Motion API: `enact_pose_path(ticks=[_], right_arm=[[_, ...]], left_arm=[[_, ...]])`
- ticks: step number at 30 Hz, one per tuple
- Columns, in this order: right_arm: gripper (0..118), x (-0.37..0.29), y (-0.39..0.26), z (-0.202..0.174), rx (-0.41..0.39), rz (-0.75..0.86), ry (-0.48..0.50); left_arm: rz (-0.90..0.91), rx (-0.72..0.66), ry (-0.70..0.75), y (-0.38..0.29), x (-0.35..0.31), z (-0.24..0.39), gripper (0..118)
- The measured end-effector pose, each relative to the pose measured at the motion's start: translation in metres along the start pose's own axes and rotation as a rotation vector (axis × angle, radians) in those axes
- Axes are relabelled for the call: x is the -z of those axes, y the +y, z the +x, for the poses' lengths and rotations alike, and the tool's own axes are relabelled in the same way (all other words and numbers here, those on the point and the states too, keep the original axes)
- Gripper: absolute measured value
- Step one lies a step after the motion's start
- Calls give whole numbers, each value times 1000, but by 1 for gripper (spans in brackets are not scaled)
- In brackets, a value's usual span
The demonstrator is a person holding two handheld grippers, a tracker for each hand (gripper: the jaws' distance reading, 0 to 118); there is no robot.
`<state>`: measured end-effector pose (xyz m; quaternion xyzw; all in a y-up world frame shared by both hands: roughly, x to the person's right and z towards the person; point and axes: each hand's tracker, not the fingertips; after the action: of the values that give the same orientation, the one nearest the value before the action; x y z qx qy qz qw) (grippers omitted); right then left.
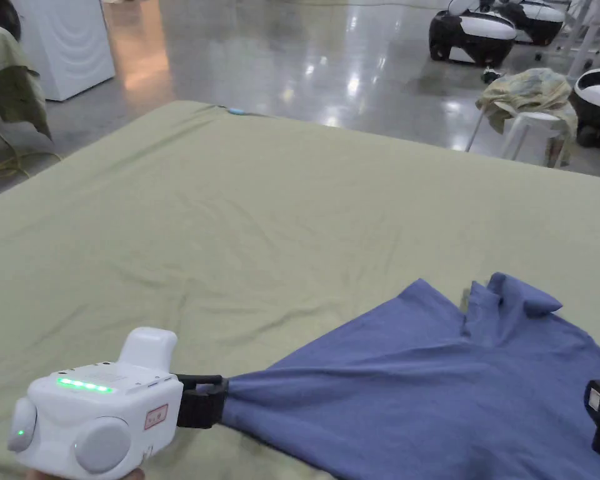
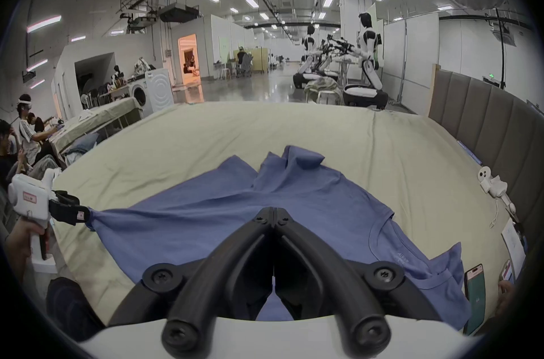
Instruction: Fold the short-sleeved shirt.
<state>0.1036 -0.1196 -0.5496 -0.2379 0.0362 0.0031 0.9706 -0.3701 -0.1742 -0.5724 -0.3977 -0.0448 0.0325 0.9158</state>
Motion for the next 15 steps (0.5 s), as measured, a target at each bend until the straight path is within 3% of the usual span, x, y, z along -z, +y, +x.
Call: enact_pose_path(ticks=[2,6,8,9,10,12,15], right_arm=[[1,11,1,6,-1,-33,-5],[3,46,11,34,2,-92,-31],[51,76,23,56,-39,-138,-72],[86,95,29,66,-54,-168,-87],[113,115,35,76,-53,-211,-78],[118,166,45,99,-28,-325,-37],[115,226,47,115,-63,-384,-74]], left_arm=[[-58,-24,-52,-2,24,2,13],[-45,-92,-116,-3,33,5,9],[-58,-67,-123,2,29,7,9],[-61,-62,-126,3,26,7,9],[-53,-60,-123,5,18,14,9],[-36,-64,-131,8,9,14,9],[-26,-53,-129,16,-3,21,9]])
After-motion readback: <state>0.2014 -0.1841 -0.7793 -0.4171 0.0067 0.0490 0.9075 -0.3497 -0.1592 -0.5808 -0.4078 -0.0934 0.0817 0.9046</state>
